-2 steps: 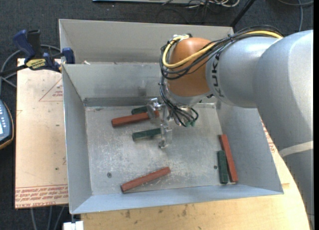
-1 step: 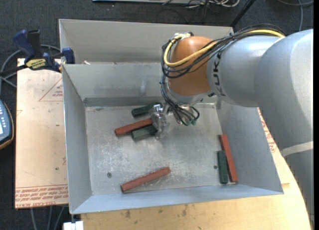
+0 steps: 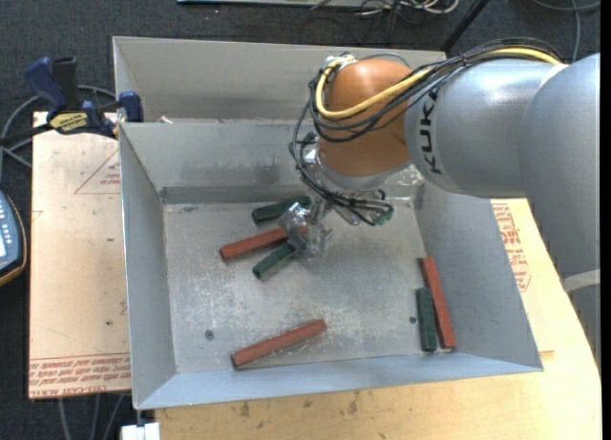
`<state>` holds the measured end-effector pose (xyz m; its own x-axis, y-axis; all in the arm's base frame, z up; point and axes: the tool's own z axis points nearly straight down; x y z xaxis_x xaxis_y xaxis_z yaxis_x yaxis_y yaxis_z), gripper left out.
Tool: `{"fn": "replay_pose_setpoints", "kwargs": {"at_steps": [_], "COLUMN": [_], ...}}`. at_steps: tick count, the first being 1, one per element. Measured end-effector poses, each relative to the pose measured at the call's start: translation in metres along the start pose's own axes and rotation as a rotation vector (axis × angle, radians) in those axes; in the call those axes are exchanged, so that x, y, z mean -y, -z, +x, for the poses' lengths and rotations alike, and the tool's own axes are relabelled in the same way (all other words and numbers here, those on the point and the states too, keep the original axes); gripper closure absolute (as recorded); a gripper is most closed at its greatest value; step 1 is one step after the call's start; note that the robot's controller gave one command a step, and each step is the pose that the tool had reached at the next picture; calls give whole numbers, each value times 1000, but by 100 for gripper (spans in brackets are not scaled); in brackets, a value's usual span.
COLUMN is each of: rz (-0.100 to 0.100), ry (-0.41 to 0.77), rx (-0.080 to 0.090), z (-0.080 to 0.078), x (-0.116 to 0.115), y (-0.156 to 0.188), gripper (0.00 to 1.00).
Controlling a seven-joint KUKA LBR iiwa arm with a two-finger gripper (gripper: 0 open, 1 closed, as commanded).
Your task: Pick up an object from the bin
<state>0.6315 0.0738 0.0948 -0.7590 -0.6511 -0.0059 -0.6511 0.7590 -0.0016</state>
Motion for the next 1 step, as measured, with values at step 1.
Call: {"fn": "replay_pose_setpoints", "kwargs": {"at_steps": [1], "rz": [-1], "ry": [-2], "rx": [-1], "z": [1], "x": [0], "y": [-1], "gripper": [0]}}
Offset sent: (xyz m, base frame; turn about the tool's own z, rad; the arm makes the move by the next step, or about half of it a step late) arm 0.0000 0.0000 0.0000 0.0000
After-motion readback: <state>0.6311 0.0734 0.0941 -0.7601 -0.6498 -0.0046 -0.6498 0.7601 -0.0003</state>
